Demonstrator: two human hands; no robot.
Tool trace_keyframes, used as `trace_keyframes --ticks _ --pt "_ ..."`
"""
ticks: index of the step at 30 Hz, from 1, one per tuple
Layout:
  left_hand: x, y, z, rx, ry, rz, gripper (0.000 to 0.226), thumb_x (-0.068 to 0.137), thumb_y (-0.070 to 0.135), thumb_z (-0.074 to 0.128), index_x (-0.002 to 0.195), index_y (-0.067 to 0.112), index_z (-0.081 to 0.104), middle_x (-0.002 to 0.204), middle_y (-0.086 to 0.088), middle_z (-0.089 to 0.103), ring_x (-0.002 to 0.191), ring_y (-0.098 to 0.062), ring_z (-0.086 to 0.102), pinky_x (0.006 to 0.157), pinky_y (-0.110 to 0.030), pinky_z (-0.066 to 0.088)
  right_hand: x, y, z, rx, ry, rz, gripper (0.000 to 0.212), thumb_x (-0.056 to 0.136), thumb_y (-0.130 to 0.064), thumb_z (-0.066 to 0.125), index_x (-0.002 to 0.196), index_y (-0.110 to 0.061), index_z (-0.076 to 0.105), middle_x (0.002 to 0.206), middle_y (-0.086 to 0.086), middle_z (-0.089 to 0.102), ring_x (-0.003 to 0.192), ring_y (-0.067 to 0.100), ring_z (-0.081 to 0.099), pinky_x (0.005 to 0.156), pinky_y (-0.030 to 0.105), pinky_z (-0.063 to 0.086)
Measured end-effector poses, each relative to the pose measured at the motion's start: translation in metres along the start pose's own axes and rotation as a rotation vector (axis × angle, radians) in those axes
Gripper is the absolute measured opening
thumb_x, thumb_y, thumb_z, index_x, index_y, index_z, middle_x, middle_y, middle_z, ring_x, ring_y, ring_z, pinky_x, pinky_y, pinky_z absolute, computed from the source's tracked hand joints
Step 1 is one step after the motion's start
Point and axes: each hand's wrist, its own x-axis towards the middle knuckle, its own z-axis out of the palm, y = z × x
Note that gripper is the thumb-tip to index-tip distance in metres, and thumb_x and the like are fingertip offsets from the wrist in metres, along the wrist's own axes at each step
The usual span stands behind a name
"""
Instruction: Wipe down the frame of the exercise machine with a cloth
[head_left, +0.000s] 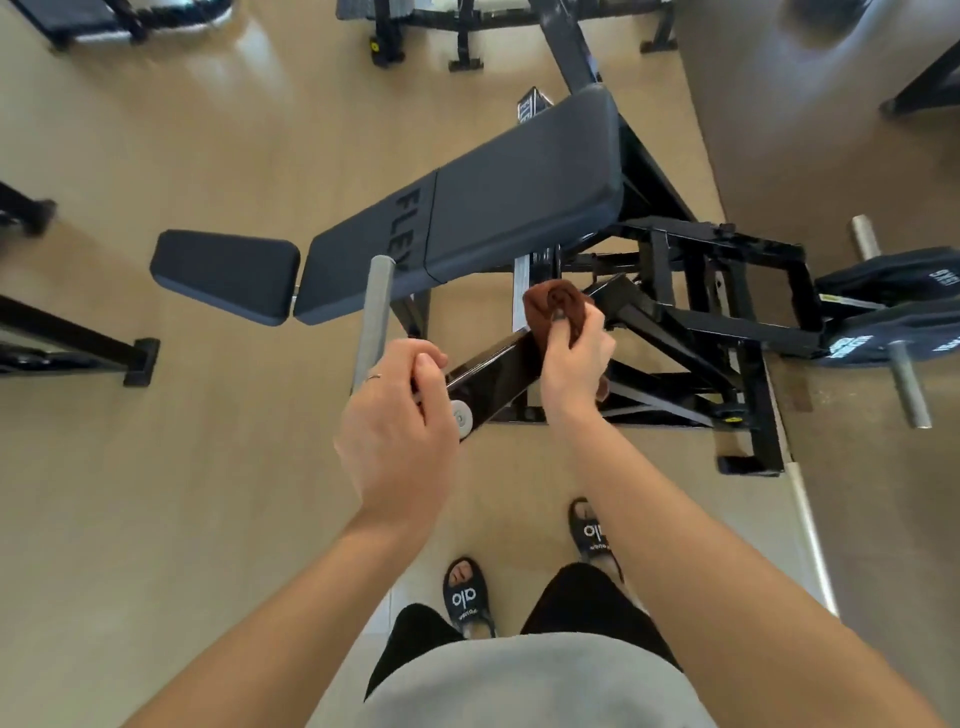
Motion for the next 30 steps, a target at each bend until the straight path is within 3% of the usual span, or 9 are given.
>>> trace_keyframes --ticks 4,6,8,10,12,18,22,26,30 --pt "0.009 0.021 -0.006 0.292 -0.019 0.204 0.019 0.105 0.015 0.045 0.106 0.008 0.063 0.090 -0.004 0.066 0.075 -0.030 0.058 0.076 -0.045 0.051 0.013 -0.001 -0.003 0.028 -0.049 0.085 0.026 0.107 -0.034 0.049 0.133 -0.030 0.051 0.138 0.007 0.040 0.124 0.025 0.050 0.107 0.034 0.036" --pt "0.018 0.041 0.000 0.446 -0.017 0.348 0.021 0.103 0.019 0.046 0.106 0.008 0.064 0.086 -0.006 0.066 0.069 -0.028 0.057 0.068 -0.037 0.047 -0.020 0.000 0.002 0.099 -0.107 0.046 0.014 0.104 -0.037 0.053 0.117 -0.043 0.050 0.132 -0.002 0.037 0.120 0.017 0.048 0.107 0.037 0.044" --pt "0.034 0.061 0.018 0.625 -0.083 0.382 0.029 0.102 0.027 0.038 0.102 0.011 0.062 0.084 -0.007 0.065 0.064 -0.024 0.055 0.059 -0.030 0.037 -0.055 0.002 0.002 0.141 -0.176 -0.031 0.016 0.101 -0.044 0.057 0.105 -0.056 0.047 0.126 -0.016 0.034 0.113 0.001 0.045 0.096 0.028 0.048" --pt "0.049 0.070 0.044 0.798 -0.256 0.304 0.028 0.104 0.033 0.035 0.110 0.015 0.057 0.100 -0.006 0.064 0.080 -0.024 0.064 0.061 -0.032 0.039 -0.053 0.007 0.001 0.164 -0.217 -0.076 0.023 0.100 -0.043 0.061 0.104 -0.061 0.047 0.122 -0.027 0.031 0.108 -0.005 0.045 0.088 0.019 0.047" --pt "0.062 0.065 0.072 0.816 -0.360 0.155 0.023 0.105 0.029 0.036 0.115 0.016 0.052 0.113 -0.006 0.060 0.096 -0.030 0.064 0.066 -0.037 0.041 -0.014 0.011 -0.001 0.132 -0.223 -0.108 0.018 0.102 -0.038 0.057 0.105 -0.054 0.050 0.123 -0.017 0.034 0.109 -0.002 0.044 0.090 0.018 0.043" --pt "0.077 0.042 0.133 0.975 -0.593 0.064 0.020 0.100 0.023 0.056 0.117 0.016 0.048 0.103 -0.006 0.052 0.084 -0.025 0.052 0.064 -0.039 0.046 0.139 0.023 -0.020 -0.142 -0.172 0.065 0.028 0.108 -0.032 0.047 0.135 -0.027 0.051 0.140 0.008 0.036 0.123 0.025 0.049 0.101 0.027 0.040" --pt "0.076 0.034 0.145 0.961 -0.515 -0.022 0.025 0.109 0.038 0.034 0.107 0.020 0.051 0.079 0.000 0.050 0.068 -0.024 0.060 0.062 -0.038 0.054 0.121 0.023 -0.014 -0.083 -0.184 0.074 0.021 0.106 -0.032 0.053 0.125 -0.037 0.050 0.137 0.000 0.034 0.119 0.016 0.045 0.109 0.036 0.043" --pt "0.077 0.034 0.149 0.943 -0.481 -0.078 0.036 0.110 0.041 0.023 0.095 0.023 0.050 0.083 0.000 0.059 0.069 -0.027 0.061 0.063 -0.036 0.044 0.049 0.033 -0.009 0.067 -0.234 -0.022 0.012 0.095 -0.052 0.051 0.107 -0.054 0.050 0.119 -0.021 0.032 0.109 -0.006 0.044 0.098 0.024 0.044" --pt "0.077 0.039 0.145 0.933 -0.506 -0.078 0.040 0.111 0.041 0.016 0.093 0.022 0.047 0.076 0.003 0.056 0.062 -0.021 0.057 0.060 -0.036 0.048 0.080 0.042 -0.008 -0.066 -0.227 -0.171 0.023 0.098 -0.051 0.047 0.121 -0.045 0.048 0.124 -0.016 0.032 0.113 0.005 0.044 0.096 0.027 0.046"
